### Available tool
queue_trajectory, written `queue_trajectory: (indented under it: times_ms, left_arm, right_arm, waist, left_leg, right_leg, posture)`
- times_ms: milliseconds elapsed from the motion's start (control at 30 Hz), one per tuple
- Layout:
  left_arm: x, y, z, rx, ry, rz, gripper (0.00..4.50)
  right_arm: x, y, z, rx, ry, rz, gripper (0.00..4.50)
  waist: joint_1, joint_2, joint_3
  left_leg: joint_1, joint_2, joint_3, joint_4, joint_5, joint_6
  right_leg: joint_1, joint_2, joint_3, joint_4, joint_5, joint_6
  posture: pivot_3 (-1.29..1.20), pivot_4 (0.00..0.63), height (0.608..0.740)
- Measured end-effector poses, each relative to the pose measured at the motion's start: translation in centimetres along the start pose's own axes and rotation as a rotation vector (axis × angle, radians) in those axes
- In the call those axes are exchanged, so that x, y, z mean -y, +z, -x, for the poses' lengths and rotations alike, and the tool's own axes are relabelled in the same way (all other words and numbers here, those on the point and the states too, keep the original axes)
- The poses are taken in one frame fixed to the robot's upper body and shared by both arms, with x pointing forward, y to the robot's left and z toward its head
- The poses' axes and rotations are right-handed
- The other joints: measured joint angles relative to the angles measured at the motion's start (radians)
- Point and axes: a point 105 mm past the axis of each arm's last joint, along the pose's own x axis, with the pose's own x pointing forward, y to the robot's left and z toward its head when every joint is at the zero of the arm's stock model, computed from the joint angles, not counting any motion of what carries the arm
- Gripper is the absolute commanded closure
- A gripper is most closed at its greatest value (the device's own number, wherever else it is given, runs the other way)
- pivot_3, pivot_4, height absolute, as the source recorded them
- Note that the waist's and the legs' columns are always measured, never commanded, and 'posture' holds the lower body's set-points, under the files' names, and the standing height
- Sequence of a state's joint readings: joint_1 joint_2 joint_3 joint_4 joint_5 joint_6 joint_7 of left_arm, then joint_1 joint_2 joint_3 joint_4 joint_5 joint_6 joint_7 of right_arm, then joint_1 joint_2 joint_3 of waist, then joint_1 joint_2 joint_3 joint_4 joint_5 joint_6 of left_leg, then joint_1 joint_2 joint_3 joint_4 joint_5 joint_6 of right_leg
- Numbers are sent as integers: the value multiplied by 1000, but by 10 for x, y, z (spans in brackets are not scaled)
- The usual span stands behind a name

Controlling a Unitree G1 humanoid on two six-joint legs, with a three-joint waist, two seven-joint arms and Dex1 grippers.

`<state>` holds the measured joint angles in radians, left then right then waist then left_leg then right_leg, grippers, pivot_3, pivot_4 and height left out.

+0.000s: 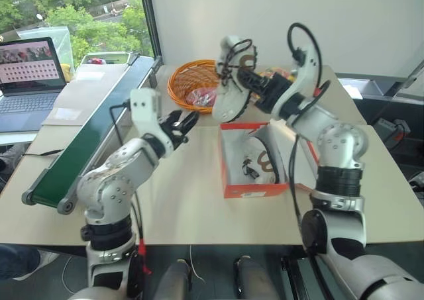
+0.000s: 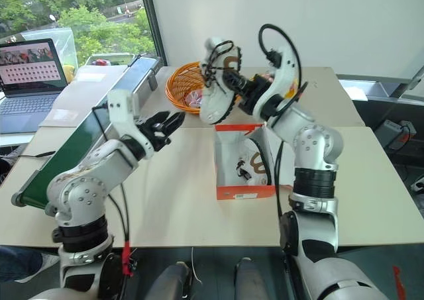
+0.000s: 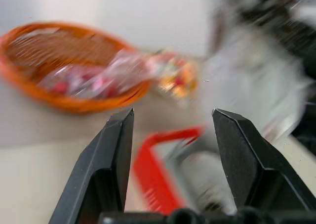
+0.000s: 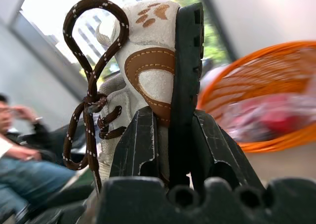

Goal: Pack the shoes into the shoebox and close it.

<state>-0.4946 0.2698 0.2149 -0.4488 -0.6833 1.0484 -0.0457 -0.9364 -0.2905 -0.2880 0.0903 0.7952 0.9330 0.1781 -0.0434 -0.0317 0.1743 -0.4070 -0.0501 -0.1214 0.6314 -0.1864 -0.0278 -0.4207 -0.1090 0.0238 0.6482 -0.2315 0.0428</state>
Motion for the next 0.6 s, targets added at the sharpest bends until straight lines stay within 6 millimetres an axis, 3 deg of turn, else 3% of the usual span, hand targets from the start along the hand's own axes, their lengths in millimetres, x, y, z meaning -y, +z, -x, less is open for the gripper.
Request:
queue_trajectory:
  times_ms: [67, 200, 267, 467, 600]
  left_arm:
    - [-1, 0, 1, -12, 8, -46, 1813]
    - [11, -3, -2, -12, -15, -89, 1813]
    - [16, -5, -3, -14, -31, -90, 1813]
    - [24, -7, -5, -16, -45, -105, 1813]
    - [22, -7, -5, -14, -33, -111, 1813]
  right_arm:
    - [11, -5, 8, -73, -55, 20, 4036]
    - [48, -62, 42, -320, -173, -38, 4036]
    - [55, -83, 52, -396, -198, -74, 4036]
    - [41, -79, 54, -398, -154, -16, 4036]
    - [39, -100, 55, -470, -142, -4, 4036]
  waist:
    - [8, 0, 0]
    - [21, 0, 0]
    - [20, 1, 1]
    - [-4, 2, 1]
    - [0, 2, 1]
  left_leg:
    - [0, 0, 0, 0, 0, 0]
    - [-1, 0, 0, 0, -1, 1]
    - [-2, 0, 2, 0, -1, 1]
    - [1, 1, 4, 0, -1, 1]
    - [0, 1, 4, 1, -1, 1]
  right_leg:
    - [1, 0, 0, -1, 0, 0]
    - [2, 0, 0, -3, 0, 0]
    - [-1, 0, 2, -2, 0, 0]
    - [1, 1, 4, -1, 0, 0]
    - [1, 1, 4, -1, 0, 1]
  posture:
    - [0, 150, 740]
    - [0, 150, 740]
    - [0, 150, 740]
    - [0, 150, 740]
    - [0, 150, 740]
